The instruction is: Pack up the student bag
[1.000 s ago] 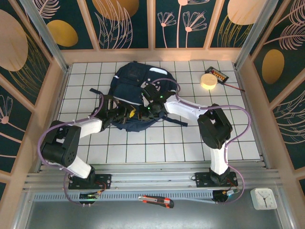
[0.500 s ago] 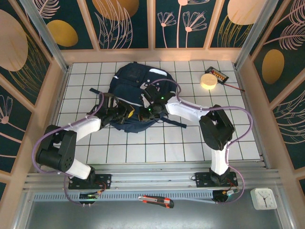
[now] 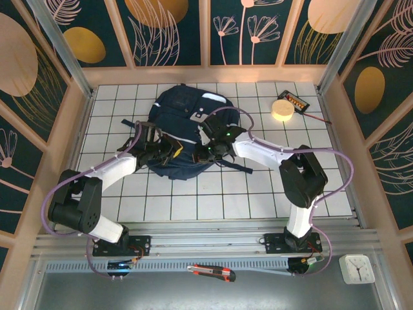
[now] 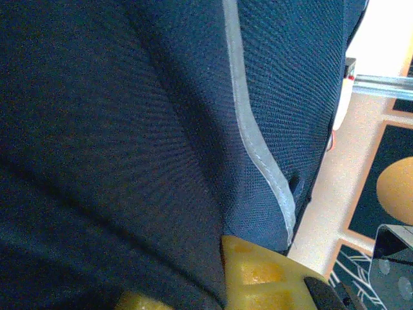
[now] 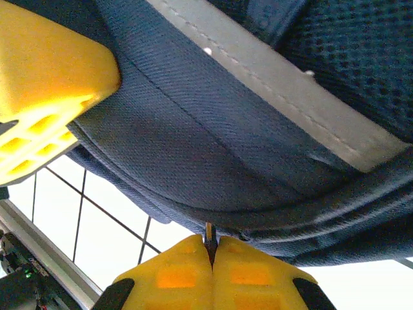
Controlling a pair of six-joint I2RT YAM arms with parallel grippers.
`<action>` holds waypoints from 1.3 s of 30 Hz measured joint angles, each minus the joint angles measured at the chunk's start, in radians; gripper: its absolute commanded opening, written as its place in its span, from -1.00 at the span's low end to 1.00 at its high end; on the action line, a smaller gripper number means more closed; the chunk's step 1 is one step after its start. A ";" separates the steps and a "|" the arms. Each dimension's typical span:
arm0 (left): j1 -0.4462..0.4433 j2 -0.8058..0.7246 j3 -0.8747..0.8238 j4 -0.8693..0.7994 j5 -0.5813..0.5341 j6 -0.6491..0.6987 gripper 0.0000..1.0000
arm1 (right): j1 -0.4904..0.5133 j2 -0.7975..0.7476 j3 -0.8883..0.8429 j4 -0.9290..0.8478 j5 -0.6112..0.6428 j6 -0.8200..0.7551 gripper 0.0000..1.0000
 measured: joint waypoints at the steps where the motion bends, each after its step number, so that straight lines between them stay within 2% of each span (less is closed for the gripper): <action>1: 0.000 0.000 0.008 -0.013 0.000 0.011 -1.00 | -0.003 -0.006 -0.005 0.002 0.000 0.000 -1.00; 16: 0.000 0.007 0.065 -0.105 -0.002 0.116 -1.00 | -0.089 -0.054 -0.050 -0.013 0.002 -0.034 -1.00; 26: -0.011 0.021 0.116 -0.144 0.006 0.161 -1.00 | -0.214 -0.086 -0.050 -0.013 -0.038 -0.105 -1.00; 32: 0.005 0.029 0.116 -0.167 0.014 0.192 -1.00 | -0.354 -0.080 -0.050 -0.043 0.024 -0.132 -1.00; 35: 0.007 0.031 0.116 -0.167 0.025 0.197 -1.00 | -0.394 -0.066 -0.050 -0.041 0.025 -0.140 -1.00; 36: 0.008 0.032 0.116 -0.166 0.028 0.197 -1.00 | -0.401 -0.061 -0.050 -0.039 0.015 -0.146 -0.87; 37: 0.008 0.034 0.116 -0.166 0.029 0.197 -1.00 | -0.404 -0.058 -0.051 -0.037 -0.002 -0.154 -0.59; 38: 0.009 0.035 0.116 -0.164 0.032 0.196 -1.00 | -0.405 -0.059 -0.055 -0.026 -0.029 -0.161 -0.19; 39: 0.009 0.037 0.116 -0.161 0.036 0.193 -1.00 | -0.399 -0.066 -0.065 -0.003 -0.057 -0.174 0.09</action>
